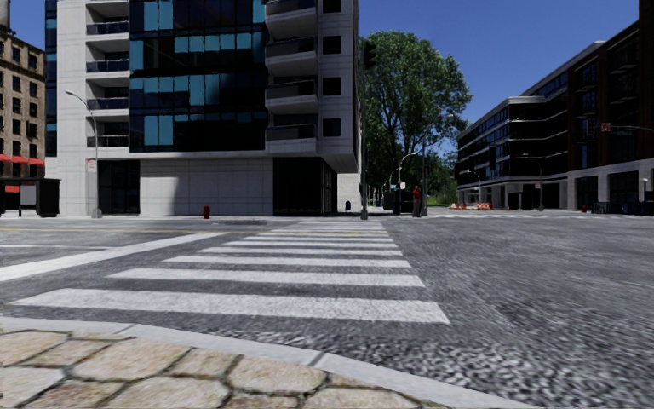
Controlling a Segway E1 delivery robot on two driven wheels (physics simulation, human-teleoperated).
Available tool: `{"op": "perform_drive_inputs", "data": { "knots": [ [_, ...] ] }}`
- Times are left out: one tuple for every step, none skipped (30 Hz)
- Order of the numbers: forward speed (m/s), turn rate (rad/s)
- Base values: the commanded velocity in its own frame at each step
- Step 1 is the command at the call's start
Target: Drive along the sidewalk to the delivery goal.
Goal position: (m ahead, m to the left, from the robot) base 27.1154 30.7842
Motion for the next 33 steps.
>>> {"op": "perform_drive_inputs", "data": {
  "knots": [
    [2.00,0.00],
    [2.00,0.00],
    [2.00,0.00],
    [2.00,0.00],
    [2.00,0.00],
    [2.00,0.00],
    [2.00,0.00],
    [2.00,0.00],
    [2.00,0.00],
    [2.00,0.00],
    [2.00,0.00],
    [2.00,0.00],
    [2.00,0.00],
    [2.00,0.00],
    [2.00,0.00],
    [2.00,0.00],
    [2.00,0.00],
    [2.00,0.00],
    [2.00,0.00],
    [2.00,0.00],
    [2.00,0.00],
    [2.00,0.00],
    [2.00,0.00],
    [2.00,0.00],
    [2.00,0.00],
    [2.00,0.00],
    [2.00,0.00],
    [2.00,0.00],
    [2.00,0.00],
    [2.00,0.00],
    [2.00,0.00],
    [2.00,0.00],
    [2.00,0.00]
  ]
}}
